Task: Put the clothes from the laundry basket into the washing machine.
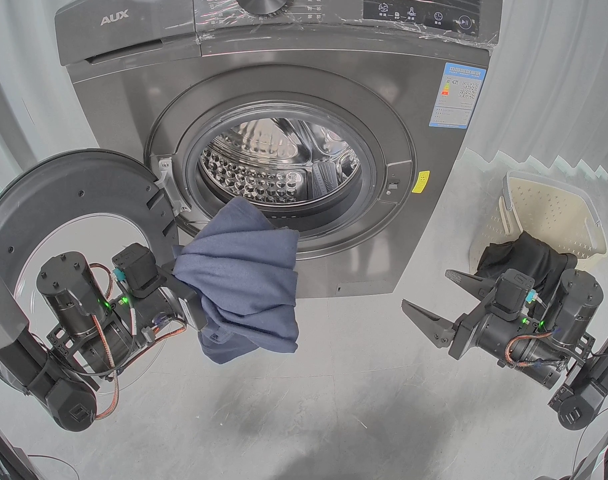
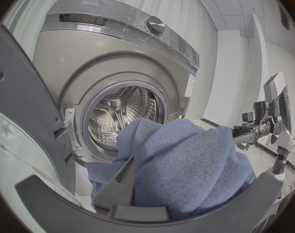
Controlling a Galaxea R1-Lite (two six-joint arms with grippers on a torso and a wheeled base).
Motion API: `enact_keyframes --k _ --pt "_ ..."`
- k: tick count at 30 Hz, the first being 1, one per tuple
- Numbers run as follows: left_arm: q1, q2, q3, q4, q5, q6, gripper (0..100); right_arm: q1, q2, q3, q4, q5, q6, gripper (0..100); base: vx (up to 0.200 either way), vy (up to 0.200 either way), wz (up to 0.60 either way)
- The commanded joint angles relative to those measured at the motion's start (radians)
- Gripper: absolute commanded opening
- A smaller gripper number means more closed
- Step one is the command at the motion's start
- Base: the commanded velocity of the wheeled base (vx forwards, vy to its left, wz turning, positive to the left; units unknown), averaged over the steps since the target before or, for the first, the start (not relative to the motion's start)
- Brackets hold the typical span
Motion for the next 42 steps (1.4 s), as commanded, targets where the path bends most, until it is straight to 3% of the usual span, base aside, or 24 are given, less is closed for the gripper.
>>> enact_keyframes --k 1,11,17,32,42 --pt "-0.001 0.001 0.004 0.001 0.000 0.000 0 0.003 0.009 -0.002 0.000 0.000 0.000 100 0.000 0.000 0.00" --pt "-0.001 0.000 0.004 0.001 -0.002 -0.008 0 0.005 0.011 0.000 0.000 0.000 0.001 100 0.000 0.000 0.00" --pt "-0.001 0.000 -0.001 -0.001 0.000 -0.005 0 0.003 0.011 0.001 0.000 0.000 0.003 100 0.000 0.200 0.00" --pt "-0.010 0.004 0.007 0.001 0.000 0.006 0 0.005 0.019 0.006 0.000 0.000 0.003 100 0.000 0.000 0.00" --pt "-0.024 0.027 -0.007 0.001 0.001 0.007 0 0.010 0.019 0.008 0.000 -0.001 0.003 100 0.200 0.000 0.00"
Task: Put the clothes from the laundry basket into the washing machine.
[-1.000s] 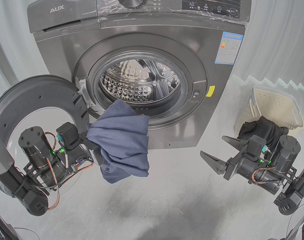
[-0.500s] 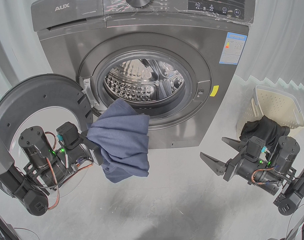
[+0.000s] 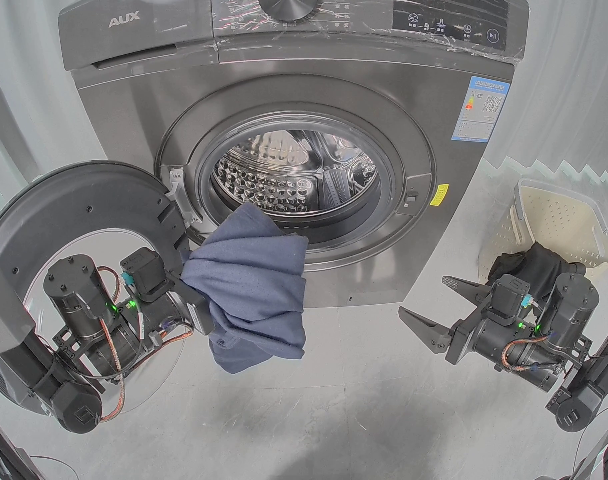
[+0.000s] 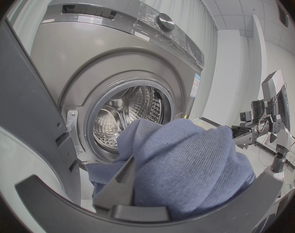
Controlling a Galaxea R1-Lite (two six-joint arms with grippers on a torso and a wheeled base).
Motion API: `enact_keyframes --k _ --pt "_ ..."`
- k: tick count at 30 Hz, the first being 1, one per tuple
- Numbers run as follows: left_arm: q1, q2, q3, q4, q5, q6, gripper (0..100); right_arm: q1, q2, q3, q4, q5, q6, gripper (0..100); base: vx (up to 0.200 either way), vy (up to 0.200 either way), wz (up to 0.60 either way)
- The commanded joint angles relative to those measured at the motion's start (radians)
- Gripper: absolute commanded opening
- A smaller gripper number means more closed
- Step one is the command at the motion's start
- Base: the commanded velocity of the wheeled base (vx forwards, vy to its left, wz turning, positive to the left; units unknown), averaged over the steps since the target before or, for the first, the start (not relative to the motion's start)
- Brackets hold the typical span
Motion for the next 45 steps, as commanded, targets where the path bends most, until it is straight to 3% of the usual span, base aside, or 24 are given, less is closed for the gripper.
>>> enact_keyframes --k 1,11,20,29,34,35,40,45 --pt "-0.003 0.010 -0.003 -0.001 0.000 0.000 0 0.003 0.002 0.000 -0.001 0.000 0.000 100 0.200 0.000 0.00" --pt "-0.031 0.025 -0.003 -0.002 0.007 0.000 0 0.019 0.000 0.003 -0.001 -0.006 0.001 100 0.200 0.000 0.00" --pt "-0.040 0.026 0.000 -0.002 0.007 0.001 0 0.020 0.002 0.003 -0.001 -0.004 0.001 100 0.000 0.000 0.00" --pt "-0.144 0.028 -0.008 -0.002 0.016 -0.002 0 0.126 -0.037 0.091 -0.001 -0.003 0.001 100 0.000 0.000 0.00" --pt "-0.156 0.126 -0.123 -0.002 0.077 -0.017 0 0.140 -0.052 0.112 -0.001 0.000 0.001 100 0.000 0.000 0.00" --pt "-0.156 0.126 -0.123 -0.002 0.077 -0.017 0 0.140 -0.052 0.112 -0.001 0.000 0.001 100 0.000 0.000 0.00" --pt "-0.161 0.223 -0.179 -0.004 0.066 -0.074 0 0.147 -0.053 0.114 -0.001 0.000 0.001 100 0.000 0.000 0.00" --pt "-0.144 0.303 -0.281 -0.002 0.033 -0.078 0 0.173 -0.070 0.117 -0.001 -0.001 0.001 100 0.000 0.000 0.00"
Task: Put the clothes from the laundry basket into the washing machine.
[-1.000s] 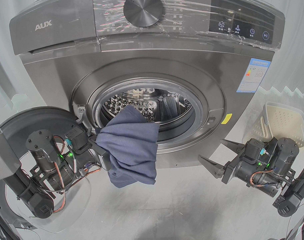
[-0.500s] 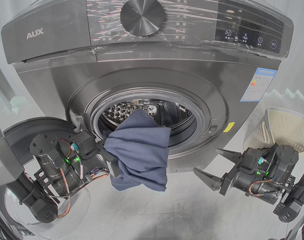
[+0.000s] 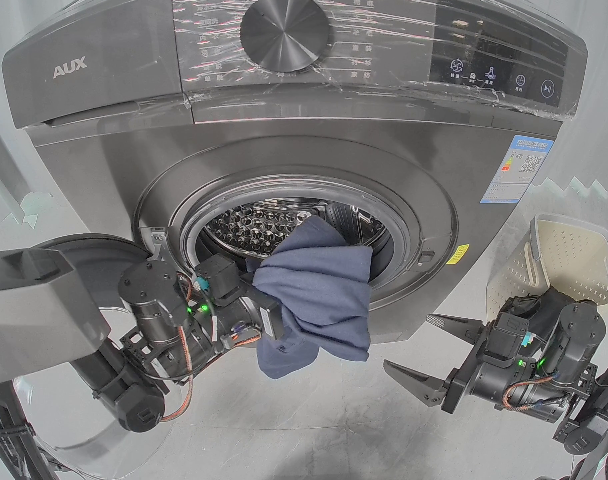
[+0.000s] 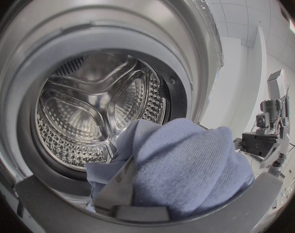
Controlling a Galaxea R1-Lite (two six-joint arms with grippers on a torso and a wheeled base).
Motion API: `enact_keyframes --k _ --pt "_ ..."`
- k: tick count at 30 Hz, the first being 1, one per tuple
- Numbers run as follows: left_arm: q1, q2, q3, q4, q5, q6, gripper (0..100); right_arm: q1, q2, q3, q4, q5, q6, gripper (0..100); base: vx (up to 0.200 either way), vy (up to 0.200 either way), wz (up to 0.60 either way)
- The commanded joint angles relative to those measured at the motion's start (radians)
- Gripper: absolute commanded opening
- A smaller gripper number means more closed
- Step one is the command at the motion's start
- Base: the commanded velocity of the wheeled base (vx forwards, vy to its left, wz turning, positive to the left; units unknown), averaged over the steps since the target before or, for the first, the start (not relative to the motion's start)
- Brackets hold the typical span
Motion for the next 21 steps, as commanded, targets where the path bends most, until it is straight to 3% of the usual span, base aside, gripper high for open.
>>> enact_keyframes --k 1,4,6,9,21 --pt "0.016 0.113 -0.114 -0.001 -0.011 -0.006 0 0.026 -0.018 0.003 -0.001 -0.002 0.000 100 0.000 0.000 0.00" --pt "0.033 0.121 -0.172 0.001 -0.010 -0.017 0 0.031 -0.018 0.003 0.001 -0.002 0.000 100 0.000 0.000 0.00" --pt "0.039 0.135 -0.220 0.001 -0.010 -0.055 0 0.033 -0.019 0.003 -0.001 -0.002 0.000 100 0.000 0.000 0.00" --pt "0.039 0.158 -0.243 0.002 -0.010 -0.080 0 0.040 -0.019 0.003 0.001 -0.002 0.001 100 0.000 0.000 0.00" --pt "0.044 0.340 -0.500 0.028 0.039 -0.082 0 0.066 -0.028 0.002 0.001 -0.005 0.001 100 0.000 0.000 0.00"
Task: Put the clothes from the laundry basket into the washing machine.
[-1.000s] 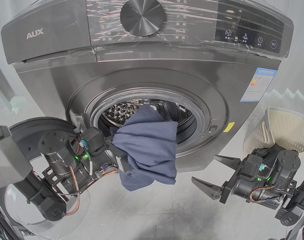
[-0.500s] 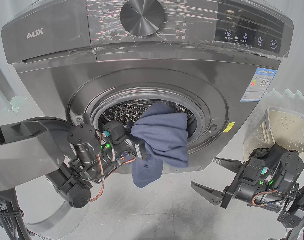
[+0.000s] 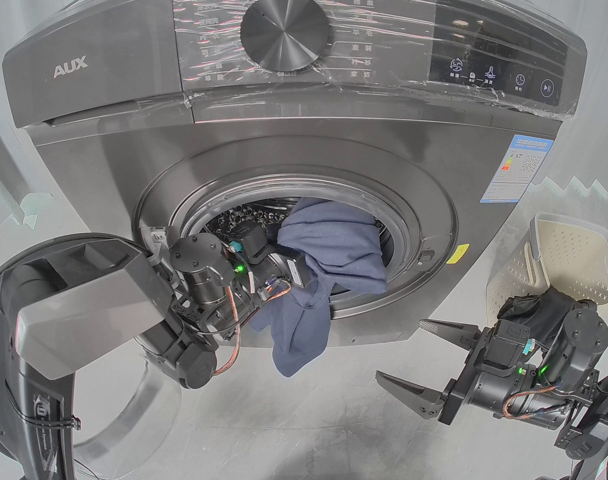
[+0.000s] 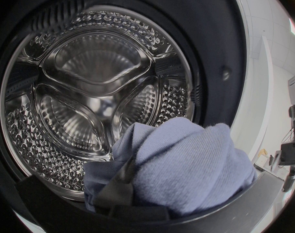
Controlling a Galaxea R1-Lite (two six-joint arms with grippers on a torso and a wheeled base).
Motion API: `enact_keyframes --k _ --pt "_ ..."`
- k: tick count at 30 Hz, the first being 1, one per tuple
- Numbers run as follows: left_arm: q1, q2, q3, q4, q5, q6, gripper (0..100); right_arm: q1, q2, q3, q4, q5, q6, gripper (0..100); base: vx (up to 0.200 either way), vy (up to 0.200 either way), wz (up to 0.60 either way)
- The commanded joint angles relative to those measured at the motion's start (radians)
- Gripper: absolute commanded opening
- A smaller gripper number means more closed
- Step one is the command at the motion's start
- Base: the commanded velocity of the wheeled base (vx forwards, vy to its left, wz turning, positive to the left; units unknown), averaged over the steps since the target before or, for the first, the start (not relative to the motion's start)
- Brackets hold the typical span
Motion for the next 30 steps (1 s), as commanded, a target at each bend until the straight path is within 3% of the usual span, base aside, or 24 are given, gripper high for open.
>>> enact_keyframes --k 1,6,13,21,26,27,30 --pt "0.002 0.109 -0.124 0.030 0.032 0.000 0 0.006 -0.004 -0.002 -0.001 0.000 0.000 100 0.000 0.000 0.00" --pt "0.031 0.134 -0.277 0.180 0.104 0.000 0 0.007 -0.003 0.000 -0.001 0.000 0.000 100 0.000 0.000 0.00" --pt "0.051 0.151 -0.433 0.378 0.110 0.000 0 0.007 0.000 0.000 -0.001 0.001 0.002 100 0.000 0.000 0.00" --pt "0.065 0.215 -0.624 0.480 0.145 0.003 0 0.007 0.003 -0.002 -0.001 0.000 0.003 100 0.000 0.000 0.00" --pt "0.068 0.232 -0.657 0.489 0.153 0.003 0 0.006 0.003 -0.002 -0.001 0.000 0.005 100 0.000 0.000 0.00" --pt "0.068 0.231 -0.656 0.487 0.155 0.002 100 0.006 0.003 -0.002 -0.001 0.000 0.005 100 0.000 0.000 0.00" --pt "0.067 0.220 -0.637 0.492 0.162 -0.011 100 0.006 0.006 -0.002 -0.002 0.001 0.005 100 0.000 0.000 0.00"
